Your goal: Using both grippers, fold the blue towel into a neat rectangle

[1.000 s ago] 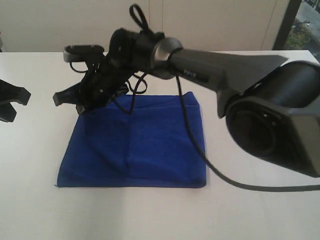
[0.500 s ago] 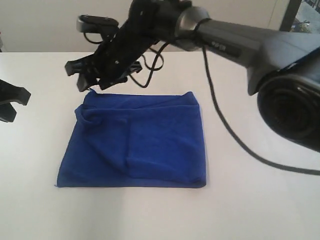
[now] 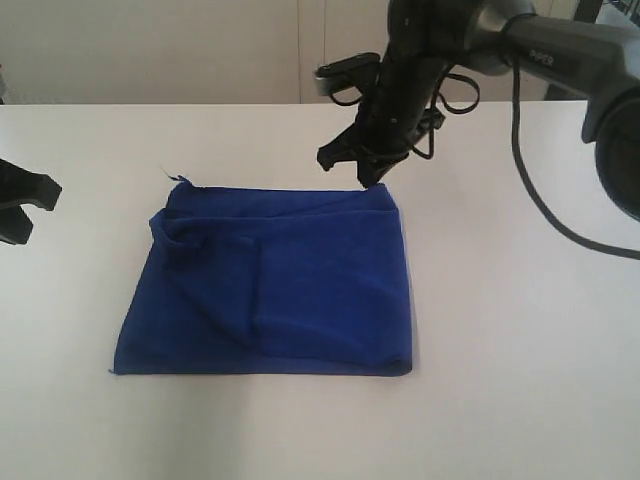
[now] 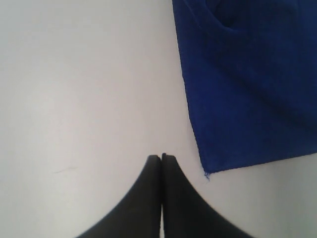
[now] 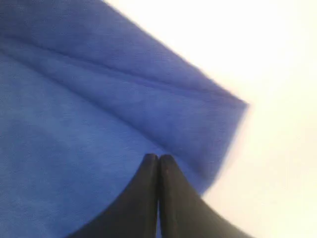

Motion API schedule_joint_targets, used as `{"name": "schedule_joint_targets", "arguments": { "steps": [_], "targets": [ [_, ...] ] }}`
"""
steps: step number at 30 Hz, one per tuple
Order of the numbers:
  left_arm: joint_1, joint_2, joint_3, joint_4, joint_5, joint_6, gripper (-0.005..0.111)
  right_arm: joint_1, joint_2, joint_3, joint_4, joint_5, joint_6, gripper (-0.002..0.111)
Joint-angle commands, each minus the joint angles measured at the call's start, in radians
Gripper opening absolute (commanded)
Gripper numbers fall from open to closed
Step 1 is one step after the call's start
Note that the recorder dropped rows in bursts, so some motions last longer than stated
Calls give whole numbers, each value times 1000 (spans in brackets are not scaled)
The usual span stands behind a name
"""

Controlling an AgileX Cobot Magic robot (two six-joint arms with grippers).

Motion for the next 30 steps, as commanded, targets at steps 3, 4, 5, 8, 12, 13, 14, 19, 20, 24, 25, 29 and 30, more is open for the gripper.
{"name": "schedule_joint_targets", "arguments": {
  "steps": [3, 4, 5, 8, 12, 13, 14, 19, 20, 24, 25, 29, 30],
  "targets": [
    [-1, -11, 3, -13, 9, 0, 0, -48, 4, 73, -15, -148, -17, 0],
    [-1, -11, 3, -13, 9, 0, 0, -48, 6, 80, -16, -167, -17, 0],
    [-1, -11, 3, -13, 9, 0, 0, -48, 12, 85, -16, -183, -17, 0],
    [-1, -11, 3, -13, 9, 0, 0, -48, 33, 100, 11, -237, -17, 0],
    [-1, -11, 3, -13, 9, 0, 0, -48, 78, 100, 35, -250, -17, 0],
    [-1, -11, 3, -13, 9, 0, 0, -48, 87, 100, 35, -248, -17, 0],
    [-1, -11, 3, -13, 9, 0, 0, -48, 97, 100, 35, -243, -17, 0],
    [-1, -11, 3, -13, 9, 0, 0, -48, 124, 100, -25, -181, -17, 0],
    [-1, -11, 3, -13, 9, 0, 0, -48, 126, 100, -54, -157, -15, 0],
    [-1, -11, 3, -13, 9, 0, 0, -48, 135, 100, -195, -29, 16, 0],
    [-1, -11, 3, -13, 9, 0, 0, -48, 138, 100, -234, 4, 19, 0],
    [-1, -11, 3, -13, 9, 0, 0, -69, 137, 100, -296, 82, 117, 0],
    [-1, -11, 3, -13, 9, 0, 0, -76, 137, 102, -300, 102, 141, 0]
  ]
}}
